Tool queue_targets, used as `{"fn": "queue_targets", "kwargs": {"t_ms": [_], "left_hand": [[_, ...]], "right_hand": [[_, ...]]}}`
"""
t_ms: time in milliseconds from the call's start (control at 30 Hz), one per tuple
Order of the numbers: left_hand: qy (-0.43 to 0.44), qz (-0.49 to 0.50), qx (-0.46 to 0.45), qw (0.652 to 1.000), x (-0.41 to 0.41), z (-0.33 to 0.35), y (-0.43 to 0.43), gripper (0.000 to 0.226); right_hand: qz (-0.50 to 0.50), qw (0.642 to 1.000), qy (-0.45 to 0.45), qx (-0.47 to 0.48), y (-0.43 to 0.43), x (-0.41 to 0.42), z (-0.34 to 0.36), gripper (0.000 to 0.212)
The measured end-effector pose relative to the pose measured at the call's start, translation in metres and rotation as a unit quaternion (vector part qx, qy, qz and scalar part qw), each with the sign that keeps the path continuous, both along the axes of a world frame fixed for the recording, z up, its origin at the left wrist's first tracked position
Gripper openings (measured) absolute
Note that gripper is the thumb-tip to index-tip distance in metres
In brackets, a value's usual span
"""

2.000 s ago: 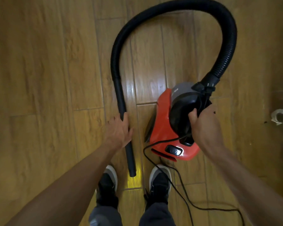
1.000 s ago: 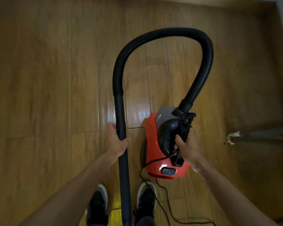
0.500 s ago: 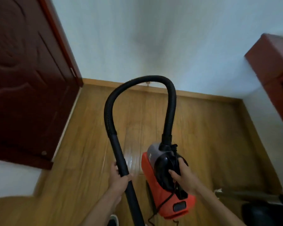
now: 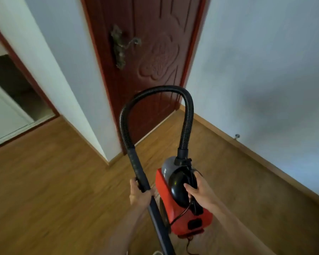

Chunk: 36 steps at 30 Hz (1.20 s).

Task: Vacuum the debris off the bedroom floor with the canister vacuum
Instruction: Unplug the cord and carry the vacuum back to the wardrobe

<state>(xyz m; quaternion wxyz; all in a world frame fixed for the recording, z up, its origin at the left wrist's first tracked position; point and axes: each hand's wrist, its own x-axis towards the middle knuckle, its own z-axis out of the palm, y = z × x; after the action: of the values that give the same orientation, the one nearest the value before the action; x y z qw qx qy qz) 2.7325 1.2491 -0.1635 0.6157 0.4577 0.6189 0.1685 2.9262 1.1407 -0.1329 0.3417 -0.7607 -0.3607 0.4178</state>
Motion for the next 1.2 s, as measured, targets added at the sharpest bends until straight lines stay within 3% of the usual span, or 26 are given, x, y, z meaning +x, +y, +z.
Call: {"fn": "queue_targets", "kwargs": {"t_ms": [133, 467, 567, 833, 1067, 1200], "left_hand": [[-0.010, 0.096, -0.009, 0.995, -0.069, 0.006, -0.012, 0.059], [0.022, 0.270, 0.024, 0.962, -0.269, 0.020, -0.059, 0.058], [0.018, 0.339, 0.017, 0.940, -0.322, 0.031, -0.074, 0.058], [-0.002, 0.500, 0.037, 0.865, -0.439, 0.059, -0.084, 0.054], [0.017, 0.570, 0.071, 0.818, -0.518, 0.077, -0.051, 0.056], [0.024, 0.598, 0.094, 0.796, -0.561, 0.092, -0.001, 0.058]], "right_hand": [[0.103, 0.994, 0.031, 0.011, 0.031, -0.058, 0.017, 0.027], [0.267, 0.961, -0.056, 0.040, 0.087, -0.246, 0.029, 0.016], [0.335, 0.942, -0.027, 0.026, 0.094, -0.306, 0.041, 0.007], [0.462, 0.886, -0.009, 0.041, 0.144, -0.455, 0.069, 0.007], [0.508, 0.859, 0.011, 0.067, 0.207, -0.562, 0.098, 0.012], [0.546, 0.835, 0.009, 0.072, 0.260, -0.622, 0.109, 0.005]]}}
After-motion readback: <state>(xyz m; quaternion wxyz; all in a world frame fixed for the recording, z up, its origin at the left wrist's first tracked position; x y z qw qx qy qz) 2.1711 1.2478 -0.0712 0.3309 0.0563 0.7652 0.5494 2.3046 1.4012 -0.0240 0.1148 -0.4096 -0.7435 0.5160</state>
